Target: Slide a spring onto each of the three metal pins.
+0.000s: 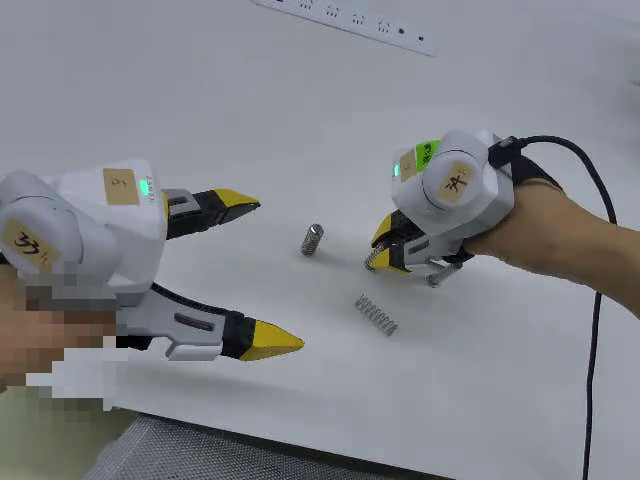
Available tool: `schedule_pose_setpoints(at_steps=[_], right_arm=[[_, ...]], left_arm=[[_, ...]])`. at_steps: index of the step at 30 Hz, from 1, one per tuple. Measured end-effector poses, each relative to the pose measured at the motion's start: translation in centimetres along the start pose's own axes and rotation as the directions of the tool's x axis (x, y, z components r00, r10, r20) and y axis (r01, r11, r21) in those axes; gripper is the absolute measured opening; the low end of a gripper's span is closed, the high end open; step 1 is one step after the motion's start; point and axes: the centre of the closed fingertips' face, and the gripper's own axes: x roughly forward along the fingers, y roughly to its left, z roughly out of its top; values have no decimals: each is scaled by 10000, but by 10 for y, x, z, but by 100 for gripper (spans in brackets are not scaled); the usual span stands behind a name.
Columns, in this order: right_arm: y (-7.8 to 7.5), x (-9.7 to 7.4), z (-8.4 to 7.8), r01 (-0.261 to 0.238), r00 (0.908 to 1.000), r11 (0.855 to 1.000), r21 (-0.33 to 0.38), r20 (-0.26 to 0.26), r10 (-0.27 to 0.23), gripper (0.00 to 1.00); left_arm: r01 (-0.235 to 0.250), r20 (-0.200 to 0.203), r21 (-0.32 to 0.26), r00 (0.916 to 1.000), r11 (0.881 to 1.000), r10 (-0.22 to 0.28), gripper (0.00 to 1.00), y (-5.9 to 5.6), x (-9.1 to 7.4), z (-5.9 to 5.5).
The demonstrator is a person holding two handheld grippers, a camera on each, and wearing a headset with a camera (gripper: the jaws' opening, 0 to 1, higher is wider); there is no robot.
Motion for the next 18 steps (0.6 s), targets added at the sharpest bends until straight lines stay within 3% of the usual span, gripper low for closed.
schedule_pose_setpoints(at_steps=[8, 13, 18], right_arm=[[2, -11, 4, 131, 9994, 9999, 48, 322, -132, 23], [4, -29, 11, 195, 9945, 9983, 547, 1015, -249, 28], [8, -50, 15, 281, 9831, 9943, 1032, 1773, -462, 37]], left_arm=[[-55, -56, 115, 10000, 9999, 56, 88, 0, -2, 2], [-103, -143, 211, 9998, 9997, 106, 87, 0, -5, 3], [-193, -252, 369, 9995, 9991, 203, 87, 1, -9, 5]])
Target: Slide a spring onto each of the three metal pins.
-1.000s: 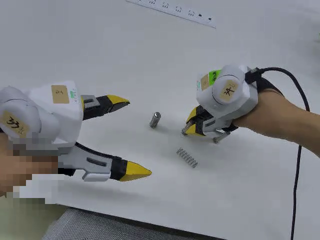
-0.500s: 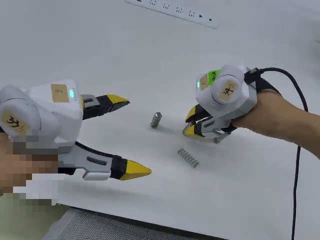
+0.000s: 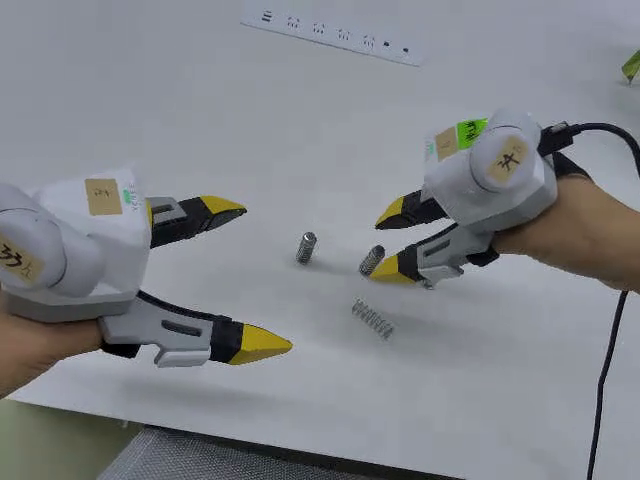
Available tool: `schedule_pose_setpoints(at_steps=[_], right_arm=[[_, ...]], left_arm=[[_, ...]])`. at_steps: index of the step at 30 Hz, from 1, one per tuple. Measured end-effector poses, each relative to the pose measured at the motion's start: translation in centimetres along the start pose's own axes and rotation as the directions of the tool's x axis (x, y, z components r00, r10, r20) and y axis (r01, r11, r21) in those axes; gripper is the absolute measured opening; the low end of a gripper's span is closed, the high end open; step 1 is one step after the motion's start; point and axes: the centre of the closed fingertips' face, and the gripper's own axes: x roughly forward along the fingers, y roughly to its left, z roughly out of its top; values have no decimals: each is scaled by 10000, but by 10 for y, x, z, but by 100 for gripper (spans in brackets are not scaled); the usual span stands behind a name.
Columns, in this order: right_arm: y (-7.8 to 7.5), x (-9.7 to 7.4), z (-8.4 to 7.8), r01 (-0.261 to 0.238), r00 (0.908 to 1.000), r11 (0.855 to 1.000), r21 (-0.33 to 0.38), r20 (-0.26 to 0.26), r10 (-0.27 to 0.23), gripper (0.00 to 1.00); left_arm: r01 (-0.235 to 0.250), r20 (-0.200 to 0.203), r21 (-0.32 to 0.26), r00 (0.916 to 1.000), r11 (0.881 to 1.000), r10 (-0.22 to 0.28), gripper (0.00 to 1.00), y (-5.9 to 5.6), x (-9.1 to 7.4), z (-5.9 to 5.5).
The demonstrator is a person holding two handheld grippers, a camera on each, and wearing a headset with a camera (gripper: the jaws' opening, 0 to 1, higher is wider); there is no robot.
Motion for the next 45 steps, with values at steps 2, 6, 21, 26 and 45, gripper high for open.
schedule_pose_setpoints(at_steps=[2, 6, 21, 26, 45], right_arm=[[1, -9, 0, 145, 9994, 9998, 129, 312, -149, 41], [5, -25, -2, 332, 9966, 9986, 406, 737, -362, 48], [28, -81, -39, 999, 9721, 9804, 1700, 1933, -1326, 70], [35, -88, -55, 1034, 9632, 9728, 2072, 2232, -1499, 78], [62, -87, -91, 917, 9349, 9547, 2832, 3055, -1805, 89]], left_arm=[[-23, 15, 23, 10000, 10000, 23, 87, -1, -1, 3], [-63, -72, 179, 10000, 9998, 64, 86, 0, -3, 5], [197, -591, 1124, 9982, 9935, -131, 80, -13, -3, 16], [651, -863, 1493, 9949, 9867, -526, 74, -21, 7, 19], [2781, -3433, 3530, 9267, 8933, -1528, 43, -41, 81, -14]])
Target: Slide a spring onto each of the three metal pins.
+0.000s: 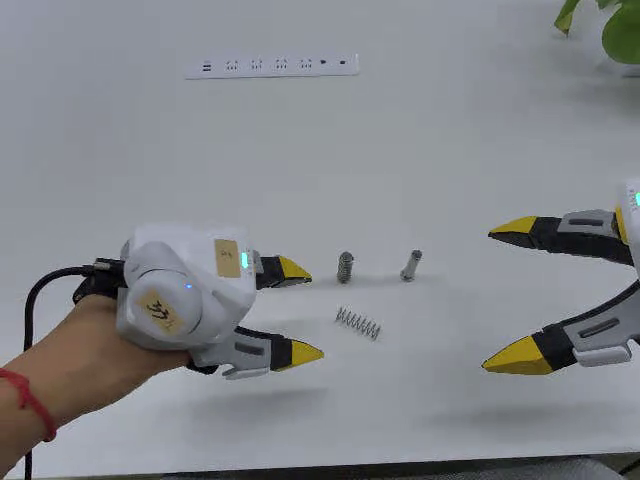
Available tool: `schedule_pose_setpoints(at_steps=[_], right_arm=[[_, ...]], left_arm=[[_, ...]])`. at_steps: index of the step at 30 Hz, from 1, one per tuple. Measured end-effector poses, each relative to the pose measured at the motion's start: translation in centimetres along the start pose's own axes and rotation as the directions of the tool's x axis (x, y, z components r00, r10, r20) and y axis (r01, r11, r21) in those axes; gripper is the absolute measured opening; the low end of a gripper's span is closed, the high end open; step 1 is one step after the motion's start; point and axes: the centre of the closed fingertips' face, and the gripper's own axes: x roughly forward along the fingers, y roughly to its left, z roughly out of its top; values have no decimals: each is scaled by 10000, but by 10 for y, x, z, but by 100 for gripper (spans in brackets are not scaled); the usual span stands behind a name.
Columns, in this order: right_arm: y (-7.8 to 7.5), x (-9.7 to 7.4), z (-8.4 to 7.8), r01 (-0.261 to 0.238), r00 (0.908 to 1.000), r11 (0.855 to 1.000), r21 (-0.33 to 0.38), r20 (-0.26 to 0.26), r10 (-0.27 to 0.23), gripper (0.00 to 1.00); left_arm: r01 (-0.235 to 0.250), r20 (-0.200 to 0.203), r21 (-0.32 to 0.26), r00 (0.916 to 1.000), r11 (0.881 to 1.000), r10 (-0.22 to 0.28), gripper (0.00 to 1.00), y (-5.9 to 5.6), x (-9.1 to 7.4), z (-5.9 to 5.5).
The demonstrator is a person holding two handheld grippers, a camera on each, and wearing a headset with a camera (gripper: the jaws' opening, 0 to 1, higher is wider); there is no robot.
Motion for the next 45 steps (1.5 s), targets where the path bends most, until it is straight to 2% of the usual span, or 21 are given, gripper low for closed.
schedule_pose_setpoints(at_steps=[5, 8, 10, 12, 16, 20, 29, 38, 45], right_arm=[[3, -2, -10, 73, 10000, 9999, 147, 16, -74, 88], [3, -4, -15, 132, 9999, 9996, 252, 54, -134, 88], [3, -6, -16, 194, 9997, 9993, 317, 116, -198, 88], [3, -7, -18, 240, 9996, 9988, 418, 140, -246, 88], [3, -10, -22, 324, 9992, 9978, 570, 199, -336, 87], [3, -11, -27, 308, 9993, 9975, 633, 181, -320, 87], [-1, -11, -28, 458, 9986, 9966, 681, 226, -474, 85], [3, -10, -29, 376, 9991, 9970, 675, 178, -389, 86], [5, -9, -28, 385, 9989, 9967, 711, 244, -403, 86]], left_arm=[[233, -190, 138, 9996, 9996, -231, 37, -4, 26, -2], [262, -525, 374, 9983, 9990, -242, 33, -3, 39, -8], [266, -961, 615, 9952, 9977, -206, 33, -2, 47, -14], [366, -959, 626, 9949, 9974, -305, 33, -3, 56, -15], [279, -1278, 679, 9916, 9973, -191, 31, 0, 67, -22], [198, -1715, 854, 9852, 9961, -49, 28, 2, 70, -30], [336, -1751, 603, 9843, 9976, -226, 12, -6, 68, -32], [140, -1798, 119, 9836, 9998, -116, 11, -3, 67, -32], [269, -1638, -178, 9861, 9995, -295, 11, -8, 67, -32]])
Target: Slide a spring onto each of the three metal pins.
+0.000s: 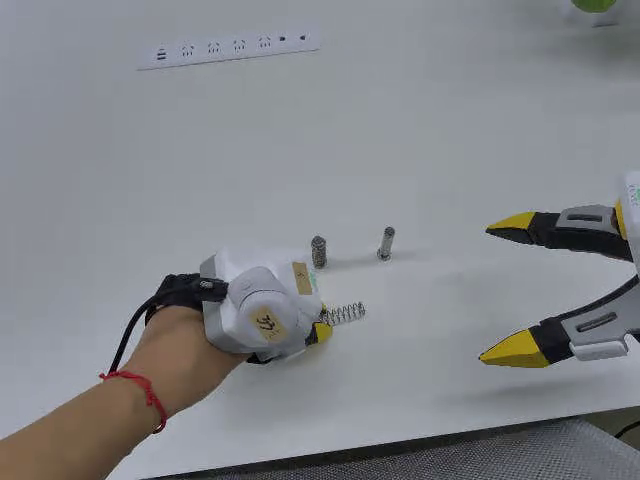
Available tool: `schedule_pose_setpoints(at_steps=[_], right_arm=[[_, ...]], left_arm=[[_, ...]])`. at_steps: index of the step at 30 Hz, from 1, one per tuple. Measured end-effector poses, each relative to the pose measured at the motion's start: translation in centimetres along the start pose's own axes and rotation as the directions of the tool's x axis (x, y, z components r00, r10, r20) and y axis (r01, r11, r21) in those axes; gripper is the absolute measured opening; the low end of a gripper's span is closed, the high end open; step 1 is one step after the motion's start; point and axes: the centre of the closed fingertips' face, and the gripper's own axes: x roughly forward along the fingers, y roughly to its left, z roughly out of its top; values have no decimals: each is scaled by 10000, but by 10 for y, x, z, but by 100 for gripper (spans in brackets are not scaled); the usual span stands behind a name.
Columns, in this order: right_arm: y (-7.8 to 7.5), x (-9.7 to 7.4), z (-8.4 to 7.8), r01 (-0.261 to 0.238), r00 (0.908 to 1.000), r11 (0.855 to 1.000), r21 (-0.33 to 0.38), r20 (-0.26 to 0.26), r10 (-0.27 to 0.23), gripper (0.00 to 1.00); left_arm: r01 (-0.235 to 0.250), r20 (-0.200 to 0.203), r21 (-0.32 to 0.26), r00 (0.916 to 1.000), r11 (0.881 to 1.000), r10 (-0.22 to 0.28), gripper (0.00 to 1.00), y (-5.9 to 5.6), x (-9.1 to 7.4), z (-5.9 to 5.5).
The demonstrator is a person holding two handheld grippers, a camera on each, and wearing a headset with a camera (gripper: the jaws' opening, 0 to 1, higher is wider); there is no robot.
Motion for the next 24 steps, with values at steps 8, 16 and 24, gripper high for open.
schedule_pose_setpoints(at_steps=[8, 16, 24], right_arm=[[6, 2, 8, -62, 9999, 10000, 8, 131, 62, 85], [10, 2, 30, -69, 9988, 9999, -94, 475, 74, 84], [19, 0, 78, -224, 9850, 9986, 472, 1722, 139, 74]], left_arm=[[-34, 519, -351, 9986, 9994, 52, 11, -3, -10, 8], [-199, 1609, -814, 9864, 9965, 328, 11, -5, -34, 31], [-496, 3022, -1610, 9483, 9857, 971, 11, 1, -70, 61]])
